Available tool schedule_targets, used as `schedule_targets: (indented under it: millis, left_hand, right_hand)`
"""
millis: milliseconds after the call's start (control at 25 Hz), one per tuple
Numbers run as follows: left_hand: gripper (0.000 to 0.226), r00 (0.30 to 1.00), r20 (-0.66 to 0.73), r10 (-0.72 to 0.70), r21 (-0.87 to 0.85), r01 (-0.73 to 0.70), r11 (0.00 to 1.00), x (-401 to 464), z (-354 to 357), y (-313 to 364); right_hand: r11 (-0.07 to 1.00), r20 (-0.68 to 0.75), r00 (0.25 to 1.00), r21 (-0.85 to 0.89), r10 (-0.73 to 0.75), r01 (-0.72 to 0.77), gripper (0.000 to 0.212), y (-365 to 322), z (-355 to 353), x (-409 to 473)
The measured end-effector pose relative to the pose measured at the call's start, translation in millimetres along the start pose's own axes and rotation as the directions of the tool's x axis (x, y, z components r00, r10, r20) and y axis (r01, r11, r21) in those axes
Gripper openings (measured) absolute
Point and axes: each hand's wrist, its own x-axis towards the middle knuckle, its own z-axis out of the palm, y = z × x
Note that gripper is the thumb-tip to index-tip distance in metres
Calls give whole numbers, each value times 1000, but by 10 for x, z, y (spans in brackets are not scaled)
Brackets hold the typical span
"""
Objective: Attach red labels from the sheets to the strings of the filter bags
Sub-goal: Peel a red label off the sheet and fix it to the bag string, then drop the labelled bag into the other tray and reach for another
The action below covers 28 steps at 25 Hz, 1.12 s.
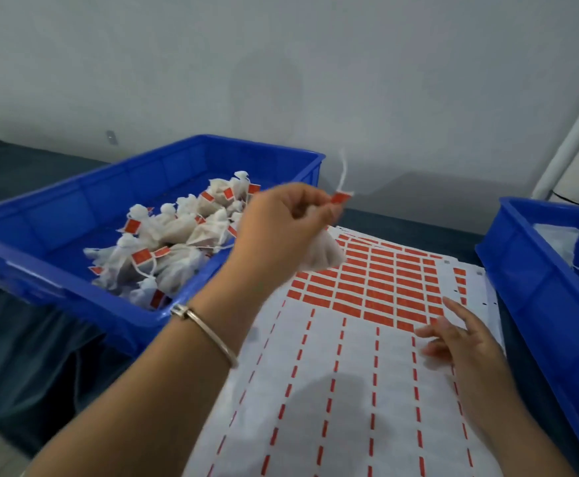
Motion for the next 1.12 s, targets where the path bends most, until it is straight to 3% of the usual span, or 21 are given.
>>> schedule_targets:
  millis: [200, 320, 400, 640, 800, 960, 1040, 1120]
  left_hand:
    - [15, 961, -266, 79, 79, -60, 995, 224, -903, -6]
    - [8, 947, -316, 63, 326, 47, 944, 245, -1319, -151]
    - [15, 946, -323, 17, 404, 122, 906, 196, -1528, -271]
    - [5, 961, -87, -264, 387, 277, 880, -25, -1687, -590]
    - [8, 893, 147, -425, 577, 272, 770, -89, -1514, -754]
    - [10, 943, 107, -315, 661, 169, 731, -76, -1349, -646]
    - [14, 978, 58, -200, 606, 125, 786, -90, -1160, -472]
    - [19, 991, 108, -82, 537, 12, 843, -122, -802, -280]
  right_hand:
    - [1000, -38, 999, -17, 0, -1, 40, -2, -27, -8]
    - [999, -75, 996, -18, 45, -46, 31, -3, -36, 21]
    - [997, -90, 993, -4, 79, -80, 24, -2, -50, 52]
    - [989, -90, 986, -15, 144, -146, 22, 16, -47, 91]
    - [989, -110, 988, -90, 109, -119, 17, -32, 3, 7]
    - [974, -93, 986, -168, 137, -151, 11, -133, 81, -97]
    - [951, -29, 987, -265, 156, -158, 9, -187, 123, -135]
    - [899, 80, 985, -425, 150, -102, 8, -285, 135, -142]
